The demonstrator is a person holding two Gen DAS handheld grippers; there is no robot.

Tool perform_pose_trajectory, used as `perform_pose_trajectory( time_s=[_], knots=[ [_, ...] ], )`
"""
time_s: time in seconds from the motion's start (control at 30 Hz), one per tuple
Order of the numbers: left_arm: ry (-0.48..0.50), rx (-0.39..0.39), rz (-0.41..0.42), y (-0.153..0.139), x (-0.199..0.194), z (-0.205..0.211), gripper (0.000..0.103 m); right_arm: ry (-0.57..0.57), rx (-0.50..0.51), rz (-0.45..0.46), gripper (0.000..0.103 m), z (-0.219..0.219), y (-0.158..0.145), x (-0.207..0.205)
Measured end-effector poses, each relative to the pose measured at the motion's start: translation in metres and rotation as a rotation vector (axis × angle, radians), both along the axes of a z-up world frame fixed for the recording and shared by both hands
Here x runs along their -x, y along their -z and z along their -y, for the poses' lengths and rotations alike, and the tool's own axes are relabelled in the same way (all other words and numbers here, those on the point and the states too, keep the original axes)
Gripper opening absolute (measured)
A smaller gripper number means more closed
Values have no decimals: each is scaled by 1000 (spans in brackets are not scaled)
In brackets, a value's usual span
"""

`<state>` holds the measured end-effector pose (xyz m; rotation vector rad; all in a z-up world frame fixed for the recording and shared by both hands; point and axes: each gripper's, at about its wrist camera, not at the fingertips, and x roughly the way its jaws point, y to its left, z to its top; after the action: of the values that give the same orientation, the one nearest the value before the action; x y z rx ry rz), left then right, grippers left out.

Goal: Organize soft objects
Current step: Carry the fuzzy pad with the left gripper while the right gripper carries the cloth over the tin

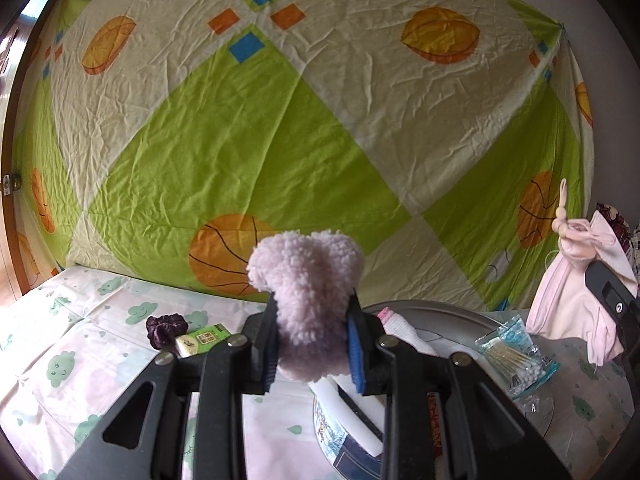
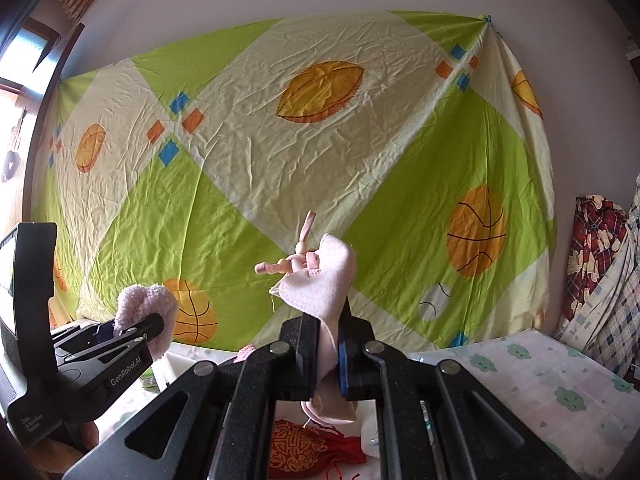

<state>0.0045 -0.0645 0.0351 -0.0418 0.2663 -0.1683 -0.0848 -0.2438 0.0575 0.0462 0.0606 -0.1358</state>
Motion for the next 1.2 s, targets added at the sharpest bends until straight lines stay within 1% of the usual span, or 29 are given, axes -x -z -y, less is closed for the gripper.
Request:
perform_pose_trajectory(
  time_s=[0.8, 1.0, 1.2],
  knots=[
    [87, -6, -7, -2, -8, 54, 26, 88, -12, -15, 9, 44, 1, -4],
    [117, 0, -20, -2, -12, 69, 26, 120, -2, -41, 9, 54, 6, -11],
    [139, -12, -38, 2, -17, 84, 26, 150, 5, -69, 9, 65, 11, -20]
  ],
)
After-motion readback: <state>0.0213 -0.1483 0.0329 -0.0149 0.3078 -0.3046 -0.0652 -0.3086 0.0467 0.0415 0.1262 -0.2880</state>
